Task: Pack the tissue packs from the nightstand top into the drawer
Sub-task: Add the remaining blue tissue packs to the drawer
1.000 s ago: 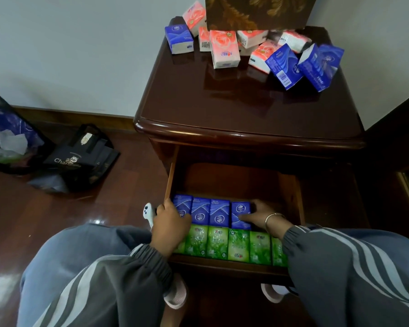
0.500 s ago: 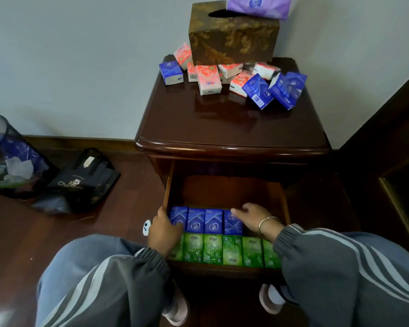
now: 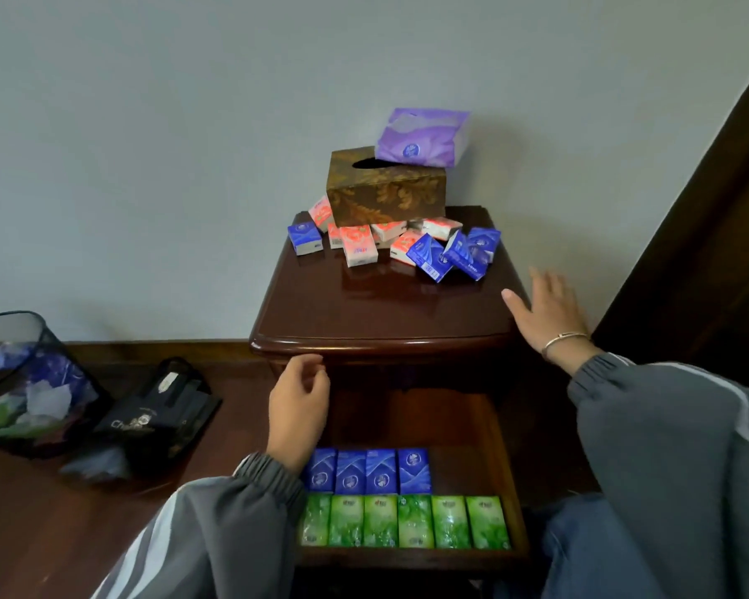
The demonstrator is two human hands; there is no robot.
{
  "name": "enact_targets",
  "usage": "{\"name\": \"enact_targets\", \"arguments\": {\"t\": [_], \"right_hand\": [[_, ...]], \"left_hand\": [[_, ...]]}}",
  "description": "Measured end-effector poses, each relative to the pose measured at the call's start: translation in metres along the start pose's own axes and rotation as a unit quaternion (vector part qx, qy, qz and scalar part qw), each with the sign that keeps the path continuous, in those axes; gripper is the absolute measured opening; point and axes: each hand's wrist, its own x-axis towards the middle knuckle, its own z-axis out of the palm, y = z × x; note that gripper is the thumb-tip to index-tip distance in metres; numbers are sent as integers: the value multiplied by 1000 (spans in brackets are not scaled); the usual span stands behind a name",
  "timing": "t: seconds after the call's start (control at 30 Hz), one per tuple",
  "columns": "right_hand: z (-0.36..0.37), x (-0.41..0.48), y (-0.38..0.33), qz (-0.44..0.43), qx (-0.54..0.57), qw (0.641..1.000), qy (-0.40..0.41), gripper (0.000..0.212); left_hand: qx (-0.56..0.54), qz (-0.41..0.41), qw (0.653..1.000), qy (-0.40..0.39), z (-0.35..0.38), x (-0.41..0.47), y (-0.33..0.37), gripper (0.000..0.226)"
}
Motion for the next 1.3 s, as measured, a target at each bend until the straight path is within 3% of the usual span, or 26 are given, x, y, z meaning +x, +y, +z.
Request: {"name": "enact_targets", "arguments": {"t": [0.13,0.37,0.5,0.6,0.77,0.87,1.07,1.3], "right_hand": [[31,7,-11,41,-7,995,-92,70],[50,-6,-8,47,37,997,52,58],[55,-9,-9,42,64,990,118,50],[57,-9,-9,36,74,985,149,53],[58,-10,-9,23,89,979,181,56],[59,-9,-9,27,94,978,182,55],[57,-10,-9,29,98,979,177,55],[53,-13,-12,32,96,981,167,58]], "left_hand": [[-16,51,999,-5,16,22,41,16],[3,106,994,-13,79,67,91,23],[19,73,997,-28,129,97,126,56],[97,80,991,-34,162,115,144,73],[253,135,957,-52,203,128,149,82],[275,141,950,-38,214,128,140,77],[191,172,966,-11,212,127,137,63],[96,219,968,-77,191,116,139,49]]}}
